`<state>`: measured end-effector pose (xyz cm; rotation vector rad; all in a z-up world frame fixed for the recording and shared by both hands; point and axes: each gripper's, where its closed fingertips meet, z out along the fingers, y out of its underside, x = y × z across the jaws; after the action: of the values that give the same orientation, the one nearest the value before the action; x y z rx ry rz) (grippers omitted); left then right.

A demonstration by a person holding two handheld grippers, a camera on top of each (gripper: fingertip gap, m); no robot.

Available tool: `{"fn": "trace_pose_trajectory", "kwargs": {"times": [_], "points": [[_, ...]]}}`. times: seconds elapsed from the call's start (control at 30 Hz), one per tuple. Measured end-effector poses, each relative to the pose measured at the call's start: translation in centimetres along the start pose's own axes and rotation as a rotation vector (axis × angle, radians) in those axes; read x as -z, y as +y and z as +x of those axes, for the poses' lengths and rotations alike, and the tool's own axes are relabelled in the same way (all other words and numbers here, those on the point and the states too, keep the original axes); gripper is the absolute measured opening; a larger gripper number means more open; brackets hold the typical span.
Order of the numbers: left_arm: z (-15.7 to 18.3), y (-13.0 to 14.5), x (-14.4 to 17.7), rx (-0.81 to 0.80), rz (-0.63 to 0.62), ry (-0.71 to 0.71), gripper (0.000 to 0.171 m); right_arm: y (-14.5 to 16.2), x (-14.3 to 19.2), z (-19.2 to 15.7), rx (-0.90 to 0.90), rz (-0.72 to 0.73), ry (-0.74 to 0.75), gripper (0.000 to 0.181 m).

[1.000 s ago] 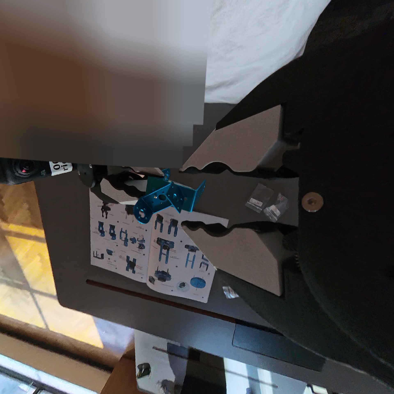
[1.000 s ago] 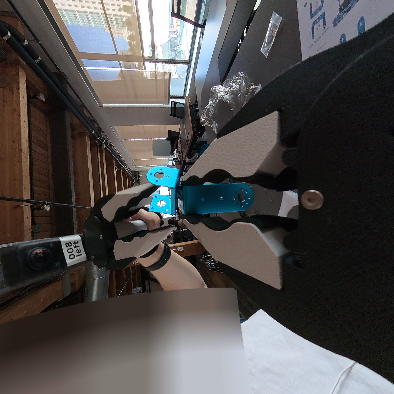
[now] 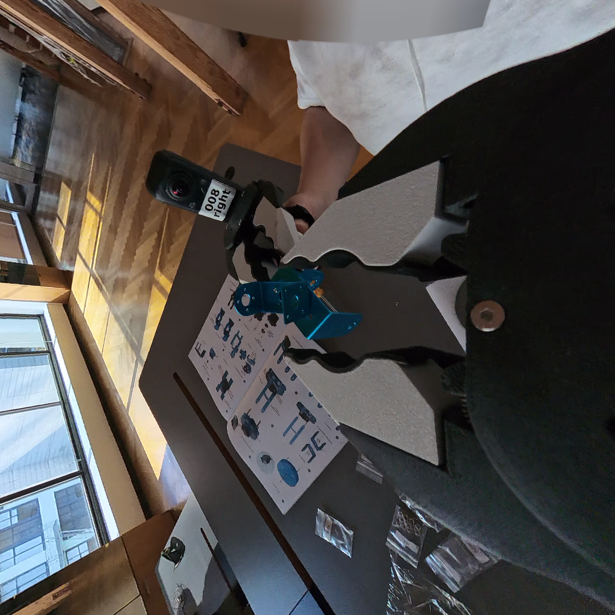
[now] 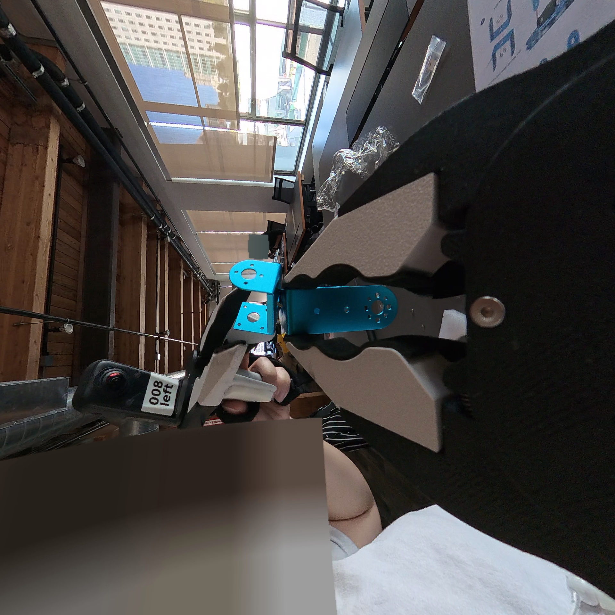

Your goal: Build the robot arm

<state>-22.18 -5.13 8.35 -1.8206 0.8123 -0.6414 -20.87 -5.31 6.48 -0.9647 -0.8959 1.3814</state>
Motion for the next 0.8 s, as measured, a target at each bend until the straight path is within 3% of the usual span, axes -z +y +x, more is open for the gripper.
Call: {"fn": "trace_pose_trajectory", "kwargs": {"times": [0.17,0.27,0.8], "points": [[0.0,0.7,-0.3,0.024,0.0,0.009,0.04,0.2,-0.3,-0.2,0.003,-0.007,-0.009,0.025],[-0.1,0.9,-0.3,0.026,0.0,0.009,0.028,0.4,-0.4,-0.2,0.0,-0.012,-0.014,0.025],[-0.3,1.4,0.0,0.053,0.014,0.084,0.022,0.8,-0.5,-0.2,-0.043,-0.021,-0.043,0.025]]}}
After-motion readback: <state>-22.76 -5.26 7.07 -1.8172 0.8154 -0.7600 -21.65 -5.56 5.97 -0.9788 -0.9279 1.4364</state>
